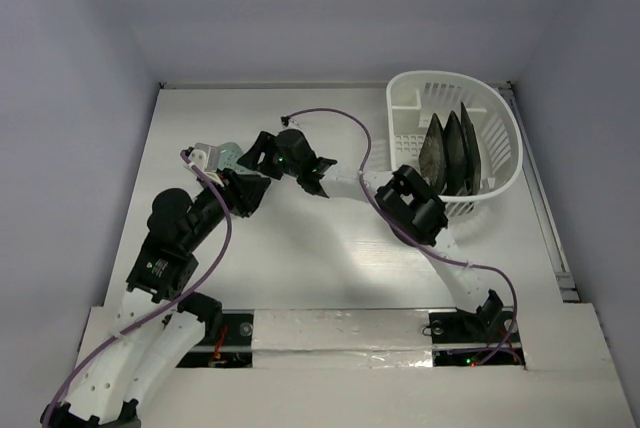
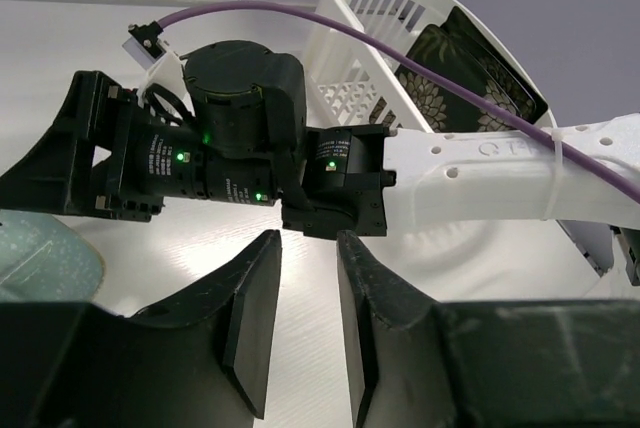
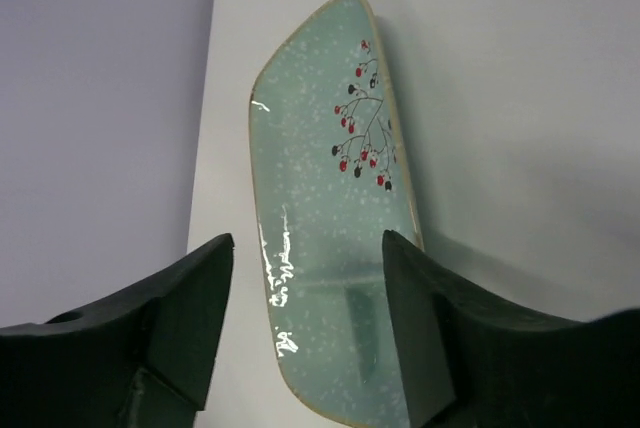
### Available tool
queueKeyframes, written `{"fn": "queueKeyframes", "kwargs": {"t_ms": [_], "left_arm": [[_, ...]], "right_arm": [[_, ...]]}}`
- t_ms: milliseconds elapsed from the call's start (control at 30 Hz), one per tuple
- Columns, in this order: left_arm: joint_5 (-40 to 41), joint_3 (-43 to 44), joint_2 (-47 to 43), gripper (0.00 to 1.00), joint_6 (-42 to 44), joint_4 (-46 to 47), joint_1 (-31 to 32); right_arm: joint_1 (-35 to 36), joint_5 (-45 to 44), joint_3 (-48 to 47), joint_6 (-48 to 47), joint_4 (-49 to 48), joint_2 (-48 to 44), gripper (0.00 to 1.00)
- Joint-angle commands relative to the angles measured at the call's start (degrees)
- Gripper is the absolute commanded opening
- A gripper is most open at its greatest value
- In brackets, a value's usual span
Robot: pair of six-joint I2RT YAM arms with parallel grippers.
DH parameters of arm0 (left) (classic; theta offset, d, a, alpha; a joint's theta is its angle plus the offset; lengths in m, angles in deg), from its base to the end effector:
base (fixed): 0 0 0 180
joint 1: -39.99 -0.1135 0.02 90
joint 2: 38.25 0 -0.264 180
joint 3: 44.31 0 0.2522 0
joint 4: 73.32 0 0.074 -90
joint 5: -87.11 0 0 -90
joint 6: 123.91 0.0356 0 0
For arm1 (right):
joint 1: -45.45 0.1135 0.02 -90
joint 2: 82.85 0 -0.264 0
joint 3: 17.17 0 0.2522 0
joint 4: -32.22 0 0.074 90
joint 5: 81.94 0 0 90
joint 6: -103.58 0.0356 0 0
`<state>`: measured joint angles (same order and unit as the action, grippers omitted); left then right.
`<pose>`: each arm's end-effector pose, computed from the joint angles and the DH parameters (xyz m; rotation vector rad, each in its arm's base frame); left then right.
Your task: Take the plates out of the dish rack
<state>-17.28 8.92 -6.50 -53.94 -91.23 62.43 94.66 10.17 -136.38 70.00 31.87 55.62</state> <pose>0.1246 -0.0610 0.3515 0.2405 1.5430 -0.7788 0.3644 0.4244 0.1698 0.1054 2.1157 1.2292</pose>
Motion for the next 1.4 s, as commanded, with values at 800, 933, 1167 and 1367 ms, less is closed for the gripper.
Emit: {"fn": "queueKeyframes", "kwargs": {"t_ms": [800,933,1167,1367], "left_arm": [[0.68,2.02,-1.6,0.0,-0.18,2.12,-0.29],[-0.02,1.93,-1.51,0.02,-0.18,2.21,-0.29],[-0.2,1.93,-1.42,0.19,-0.1,2.12,-0.29],[-0.55,1.93,-1.07,0.26,-0.09,2.38,0.24]], "right_arm": [[-14.3,-43.42,38.91,-29.88,37.8,-71.21,0.0],[-20.73,-41.67,39.45,-32.42,44.07,-71.16,0.29],[-24.07,-41.05,36.98,-34.8,48.65,-63.25,0.6],[-25.48,-42.36,37.86,-35.42,47.86,-59.82,0.5]]}}
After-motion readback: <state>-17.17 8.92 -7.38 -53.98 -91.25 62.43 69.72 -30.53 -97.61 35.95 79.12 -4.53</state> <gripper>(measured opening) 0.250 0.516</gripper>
